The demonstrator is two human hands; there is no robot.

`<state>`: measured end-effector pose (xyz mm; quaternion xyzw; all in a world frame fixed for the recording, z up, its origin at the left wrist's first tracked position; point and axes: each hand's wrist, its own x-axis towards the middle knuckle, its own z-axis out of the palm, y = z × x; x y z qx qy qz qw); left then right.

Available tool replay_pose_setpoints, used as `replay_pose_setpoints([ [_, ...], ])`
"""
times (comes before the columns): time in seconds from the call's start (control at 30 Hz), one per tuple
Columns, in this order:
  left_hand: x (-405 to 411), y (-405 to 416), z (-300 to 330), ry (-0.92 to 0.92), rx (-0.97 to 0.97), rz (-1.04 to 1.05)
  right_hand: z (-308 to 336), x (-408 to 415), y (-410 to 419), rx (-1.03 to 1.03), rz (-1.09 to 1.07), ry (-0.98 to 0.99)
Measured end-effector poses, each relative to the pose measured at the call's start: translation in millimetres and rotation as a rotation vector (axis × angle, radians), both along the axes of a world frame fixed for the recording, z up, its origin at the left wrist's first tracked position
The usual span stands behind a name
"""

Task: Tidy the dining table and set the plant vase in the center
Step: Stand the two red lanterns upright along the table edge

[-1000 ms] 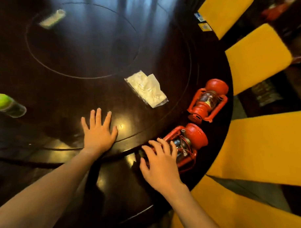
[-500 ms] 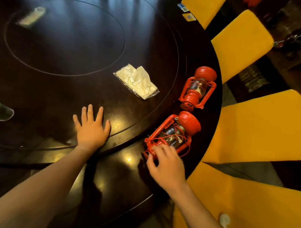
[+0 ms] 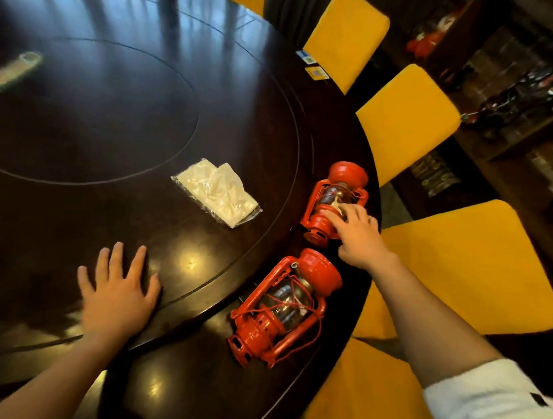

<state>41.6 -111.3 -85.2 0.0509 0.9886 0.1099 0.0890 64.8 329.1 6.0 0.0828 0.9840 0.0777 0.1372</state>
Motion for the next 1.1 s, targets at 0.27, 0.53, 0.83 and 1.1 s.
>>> replay_pose_setpoints([
  [0.27, -1, 2, -2, 0.026, -0.003, -0.003, -48, 6, 0, 0.181, 0.142, -0.07],
  [0.53, 1, 2, -3, 0.03, -0.041, 0.005, -66, -7, -7, 0.257, 0.191, -0.017],
  [0.83, 0, -2, -11, 0.049, -0.031, -0.015, -49, -2, -1, 0.145, 0.213, 0.007],
  [1.1, 0, -3, -13, 0.048, -0.031, -0.023, -15, -15, 10, -0.272, 0.02, 0.434],
])
